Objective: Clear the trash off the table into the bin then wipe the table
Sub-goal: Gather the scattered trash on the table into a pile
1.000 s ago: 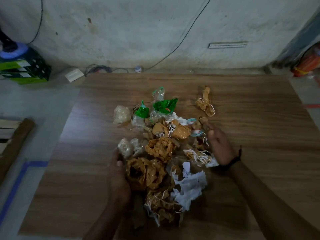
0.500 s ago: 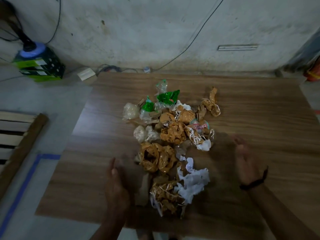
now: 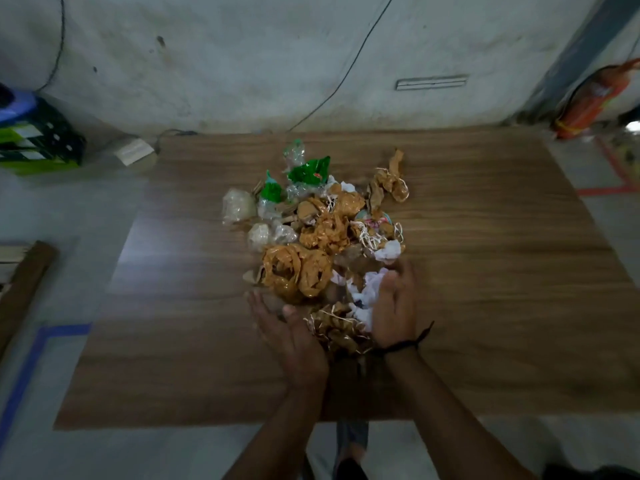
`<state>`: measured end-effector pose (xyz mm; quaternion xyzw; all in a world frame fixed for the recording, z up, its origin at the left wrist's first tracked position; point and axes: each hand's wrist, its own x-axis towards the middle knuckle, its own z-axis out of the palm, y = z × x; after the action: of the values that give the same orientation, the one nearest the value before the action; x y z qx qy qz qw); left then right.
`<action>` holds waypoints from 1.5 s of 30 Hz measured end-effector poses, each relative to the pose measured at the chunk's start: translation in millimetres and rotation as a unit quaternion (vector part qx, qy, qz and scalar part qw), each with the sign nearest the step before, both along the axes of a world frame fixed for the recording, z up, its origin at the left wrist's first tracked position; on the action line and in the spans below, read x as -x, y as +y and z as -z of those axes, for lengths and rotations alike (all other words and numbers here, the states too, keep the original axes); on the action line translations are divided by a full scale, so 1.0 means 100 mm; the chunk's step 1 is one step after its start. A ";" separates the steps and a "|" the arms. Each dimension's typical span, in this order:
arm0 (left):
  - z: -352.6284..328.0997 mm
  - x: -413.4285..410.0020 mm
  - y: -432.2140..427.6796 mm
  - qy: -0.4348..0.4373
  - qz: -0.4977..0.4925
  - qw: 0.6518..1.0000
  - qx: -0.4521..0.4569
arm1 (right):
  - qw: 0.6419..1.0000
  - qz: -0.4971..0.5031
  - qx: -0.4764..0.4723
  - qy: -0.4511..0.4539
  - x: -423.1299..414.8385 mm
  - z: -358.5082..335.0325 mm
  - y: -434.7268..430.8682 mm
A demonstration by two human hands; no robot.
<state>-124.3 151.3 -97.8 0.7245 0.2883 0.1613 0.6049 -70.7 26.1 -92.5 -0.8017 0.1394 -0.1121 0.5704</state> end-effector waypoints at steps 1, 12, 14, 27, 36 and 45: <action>0.01 0.04 0.08 0.001 0.002 1.000 0.002 | 1.000 0.014 0.010 0.004 0.01 -0.04 -0.13; -0.07 0.19 -0.03 0.013 0.039 0.999 0.018 | 0.989 0.044 0.121 0.070 0.64 0.05 0.27; -0.05 0.09 -0.13 0.010 0.042 0.999 0.009 | 0.987 0.053 0.127 0.086 0.46 0.03 0.44; -0.02 0.24 -0.15 0.069 -0.020 0.996 -0.057 | 0.989 -0.096 0.103 0.035 -0.90 -0.16 -0.86; -0.01 -0.02 -0.48 0.055 -0.033 0.998 -0.014 | 0.945 -0.312 0.096 -0.011 -0.80 -0.01 -0.48; -0.03 -0.14 -0.69 0.005 -0.042 0.999 -0.004 | 0.960 -0.278 -0.010 -0.037 -0.32 0.11 -0.38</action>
<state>-110.0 82.0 -94.8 0.7148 0.3207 0.1841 0.5935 -38.5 -12.1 -104.0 -0.7985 -0.1086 0.0224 0.5917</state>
